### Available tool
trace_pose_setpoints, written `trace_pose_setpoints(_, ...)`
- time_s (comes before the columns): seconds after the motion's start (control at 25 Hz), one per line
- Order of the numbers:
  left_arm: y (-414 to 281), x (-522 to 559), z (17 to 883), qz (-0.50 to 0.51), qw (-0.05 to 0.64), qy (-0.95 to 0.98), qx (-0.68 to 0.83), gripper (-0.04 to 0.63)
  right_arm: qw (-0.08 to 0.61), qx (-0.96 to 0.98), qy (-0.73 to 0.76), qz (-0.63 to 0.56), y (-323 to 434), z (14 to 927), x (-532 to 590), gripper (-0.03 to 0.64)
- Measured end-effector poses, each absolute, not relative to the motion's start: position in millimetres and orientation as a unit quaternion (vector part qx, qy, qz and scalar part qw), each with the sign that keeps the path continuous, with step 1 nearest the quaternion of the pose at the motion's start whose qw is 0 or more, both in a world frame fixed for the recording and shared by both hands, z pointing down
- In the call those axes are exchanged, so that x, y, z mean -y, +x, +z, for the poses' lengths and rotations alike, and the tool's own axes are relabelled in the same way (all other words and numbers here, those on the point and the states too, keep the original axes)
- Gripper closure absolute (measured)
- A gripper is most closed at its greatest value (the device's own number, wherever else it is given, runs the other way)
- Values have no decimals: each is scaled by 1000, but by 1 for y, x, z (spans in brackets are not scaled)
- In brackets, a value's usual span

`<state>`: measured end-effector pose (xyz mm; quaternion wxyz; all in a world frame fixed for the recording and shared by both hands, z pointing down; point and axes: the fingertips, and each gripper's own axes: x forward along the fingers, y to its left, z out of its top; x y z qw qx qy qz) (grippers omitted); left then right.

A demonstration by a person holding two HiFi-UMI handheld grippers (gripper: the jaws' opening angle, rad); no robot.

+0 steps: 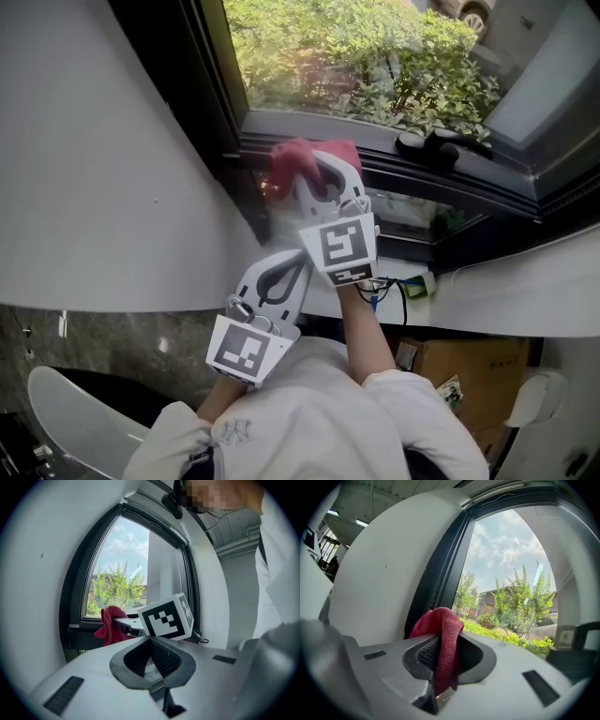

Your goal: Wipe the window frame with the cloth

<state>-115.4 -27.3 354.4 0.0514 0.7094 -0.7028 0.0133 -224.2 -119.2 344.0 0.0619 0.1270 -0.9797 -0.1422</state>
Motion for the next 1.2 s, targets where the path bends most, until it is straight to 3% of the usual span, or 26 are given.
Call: trace_pose_setpoints(1.2, -87, 47, 355, 17, 51, 754, 655, 587, 57, 975, 169, -132, -186, 342, 147, 549)
